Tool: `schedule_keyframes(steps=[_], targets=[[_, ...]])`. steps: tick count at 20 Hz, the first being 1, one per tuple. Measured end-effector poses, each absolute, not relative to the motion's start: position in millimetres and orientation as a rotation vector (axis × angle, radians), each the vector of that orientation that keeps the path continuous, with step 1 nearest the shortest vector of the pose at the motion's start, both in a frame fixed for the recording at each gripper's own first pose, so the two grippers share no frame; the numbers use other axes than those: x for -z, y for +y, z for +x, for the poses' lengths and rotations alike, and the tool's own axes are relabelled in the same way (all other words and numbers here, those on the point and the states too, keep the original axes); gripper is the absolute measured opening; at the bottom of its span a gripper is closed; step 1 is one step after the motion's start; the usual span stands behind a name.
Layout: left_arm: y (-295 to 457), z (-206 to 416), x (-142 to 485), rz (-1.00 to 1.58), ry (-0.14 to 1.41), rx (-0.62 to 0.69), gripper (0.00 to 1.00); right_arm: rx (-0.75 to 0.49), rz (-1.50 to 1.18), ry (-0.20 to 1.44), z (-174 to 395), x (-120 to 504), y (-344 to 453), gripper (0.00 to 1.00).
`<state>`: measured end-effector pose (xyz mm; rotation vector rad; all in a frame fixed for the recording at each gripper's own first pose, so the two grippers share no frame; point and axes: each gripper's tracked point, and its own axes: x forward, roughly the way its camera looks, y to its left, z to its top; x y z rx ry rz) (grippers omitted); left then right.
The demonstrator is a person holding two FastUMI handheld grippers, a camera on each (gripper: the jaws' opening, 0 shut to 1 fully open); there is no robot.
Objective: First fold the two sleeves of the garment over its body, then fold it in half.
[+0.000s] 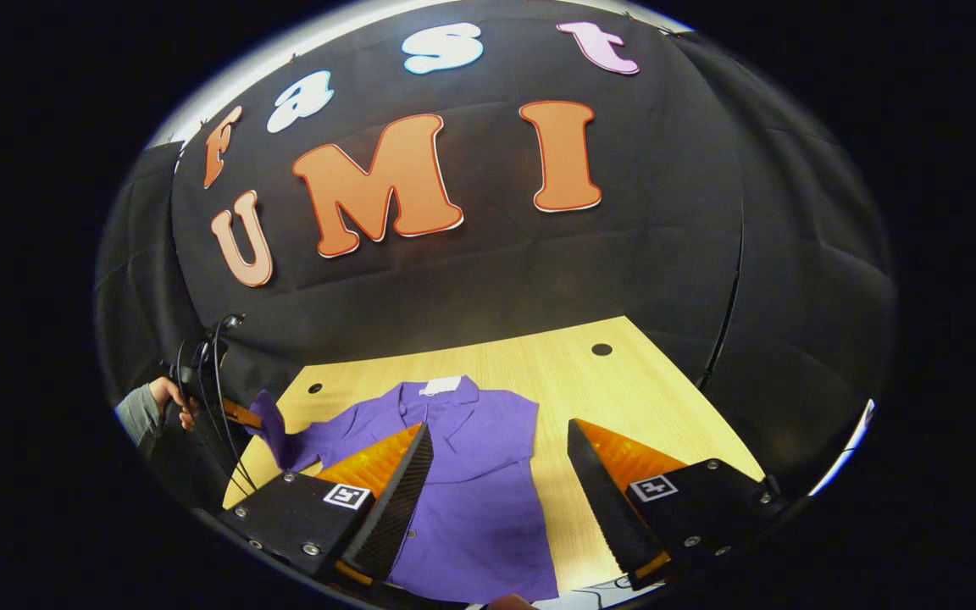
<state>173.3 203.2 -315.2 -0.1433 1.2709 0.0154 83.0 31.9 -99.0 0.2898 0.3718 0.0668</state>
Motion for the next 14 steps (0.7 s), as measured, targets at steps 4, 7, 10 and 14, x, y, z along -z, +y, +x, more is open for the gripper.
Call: schedule_keyframes(steps=[4, 7, 10, 14], targets=[[139.4, 202.4, 302.6, -0.067, 1.252, 0.088, 0.07, -0.04, 0.288, 0.385, 74.2, 107.1, 17.8, 0.95], [92.6, 220.0, 296.4, -0.03, 1.242, 0.15, 0.07, -0.021, 0.285, 0.399, 67.6, 115.7, 7.4, 0.95], [56.5, 229.9, 290.4, 0.003, 1.239, 0.2, 0.06, -0.009, 0.294, 0.403, 63.1, 119.9, -0.6, 0.95], [9.7, 240.6, 284.4, 0.053, 1.233, 0.276, 0.07, 0.007, 0.314, 0.407, 58.8, 126.8, -14.0, 0.95]])
